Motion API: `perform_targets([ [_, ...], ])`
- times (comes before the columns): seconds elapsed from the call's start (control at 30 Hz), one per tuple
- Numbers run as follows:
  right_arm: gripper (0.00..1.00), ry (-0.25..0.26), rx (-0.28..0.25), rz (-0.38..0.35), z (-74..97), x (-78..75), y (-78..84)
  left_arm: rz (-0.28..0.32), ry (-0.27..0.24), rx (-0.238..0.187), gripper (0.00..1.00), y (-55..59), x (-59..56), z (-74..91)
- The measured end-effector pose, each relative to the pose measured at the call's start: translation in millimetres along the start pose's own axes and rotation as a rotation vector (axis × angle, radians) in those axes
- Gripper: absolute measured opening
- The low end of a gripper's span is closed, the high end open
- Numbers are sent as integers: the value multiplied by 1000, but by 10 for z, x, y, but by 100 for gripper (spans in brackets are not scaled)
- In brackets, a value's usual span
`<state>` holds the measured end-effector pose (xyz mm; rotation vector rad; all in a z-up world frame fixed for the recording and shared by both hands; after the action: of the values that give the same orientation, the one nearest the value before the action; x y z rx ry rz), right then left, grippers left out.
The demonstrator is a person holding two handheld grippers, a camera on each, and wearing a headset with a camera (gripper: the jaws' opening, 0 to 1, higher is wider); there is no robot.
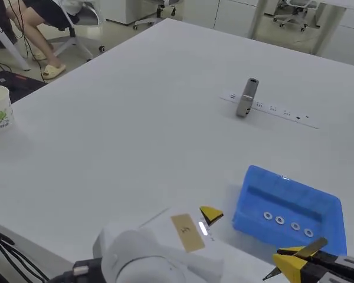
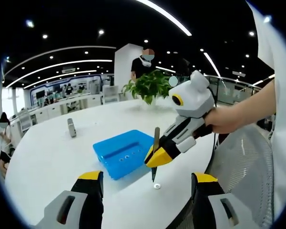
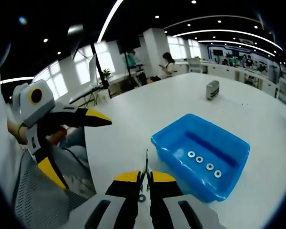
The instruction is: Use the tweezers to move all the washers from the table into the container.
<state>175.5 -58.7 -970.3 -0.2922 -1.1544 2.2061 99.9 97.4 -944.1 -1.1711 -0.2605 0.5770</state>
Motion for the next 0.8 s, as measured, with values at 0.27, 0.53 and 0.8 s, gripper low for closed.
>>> perform_targets([
  [0.27, 4, 0, 17, -2, -5, -3, 77, -2, 0, 6, 76, 6, -1, -4],
  [0.53, 4, 4, 25, 9, -4, -6, 104, -6, 3, 14, 76, 12, -4, -12],
  [0.8, 4, 5, 33, 15, -13, -7, 126, -13, 5, 22, 76, 16, -7, -17],
])
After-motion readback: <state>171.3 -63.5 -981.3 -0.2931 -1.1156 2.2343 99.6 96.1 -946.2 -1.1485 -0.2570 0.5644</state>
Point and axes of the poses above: the centre of the closed fingertips' face, and the gripper's own axes: z roughly backward along the fingers, x roughly to its left, y roughly out of its underside, the point moved 9 cm from there along z, roughly backward along the fingers, and after that the axes turned 13 degrees about y, right-handed, at the moved point
